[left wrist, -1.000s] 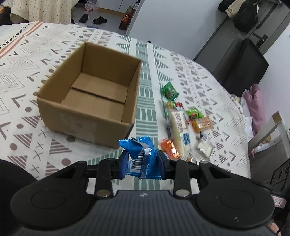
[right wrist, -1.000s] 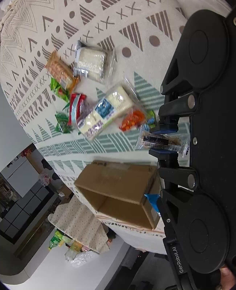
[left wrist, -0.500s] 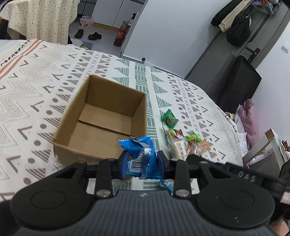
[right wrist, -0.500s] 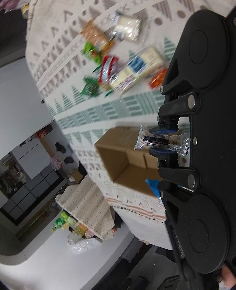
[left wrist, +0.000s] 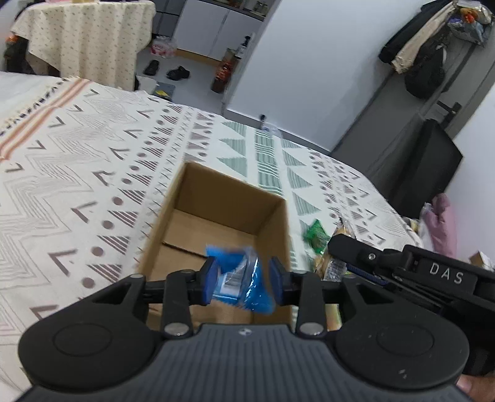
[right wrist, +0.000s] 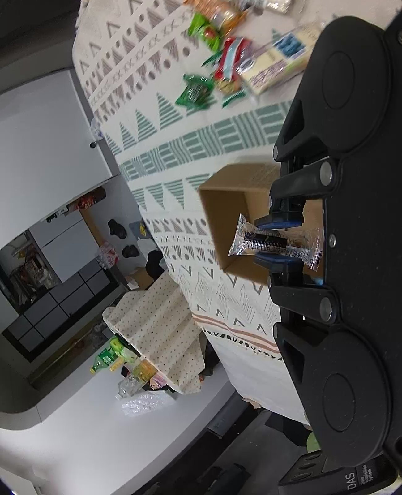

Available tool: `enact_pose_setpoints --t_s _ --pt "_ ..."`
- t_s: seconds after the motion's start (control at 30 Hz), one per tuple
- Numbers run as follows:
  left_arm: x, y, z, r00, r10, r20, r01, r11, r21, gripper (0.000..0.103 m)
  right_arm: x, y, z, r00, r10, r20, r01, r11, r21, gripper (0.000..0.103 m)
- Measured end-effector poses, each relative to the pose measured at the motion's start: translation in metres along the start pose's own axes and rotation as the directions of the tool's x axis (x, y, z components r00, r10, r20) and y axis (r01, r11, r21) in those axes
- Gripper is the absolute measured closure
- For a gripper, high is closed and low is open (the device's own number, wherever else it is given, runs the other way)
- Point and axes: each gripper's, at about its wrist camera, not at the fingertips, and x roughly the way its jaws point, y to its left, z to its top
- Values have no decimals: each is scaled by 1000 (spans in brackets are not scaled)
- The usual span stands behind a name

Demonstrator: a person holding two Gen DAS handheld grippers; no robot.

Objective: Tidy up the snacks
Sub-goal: 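Carry both snacks over the cardboard box and open both tools to drop them, then move both tools back toward the snack pile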

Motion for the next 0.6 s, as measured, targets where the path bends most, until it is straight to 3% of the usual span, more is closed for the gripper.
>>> enact_pose_setpoints --t_s 0.23,0.4,0.6 --pt "-2 14 3 999 44 -8 -45 999 -22 48 16 11 0 1000 16 -16 -16 1000 -12 85" --pt "-8 16 2 997 82 -1 -82 997 -11 29 15 12 -3 999 16 -28 -16 1000 -5 61" --pt "-12 9 -3 993 114 -23 -114 993 -11 21 -4 1 -8 999 -35 -7 35 999 13 42"
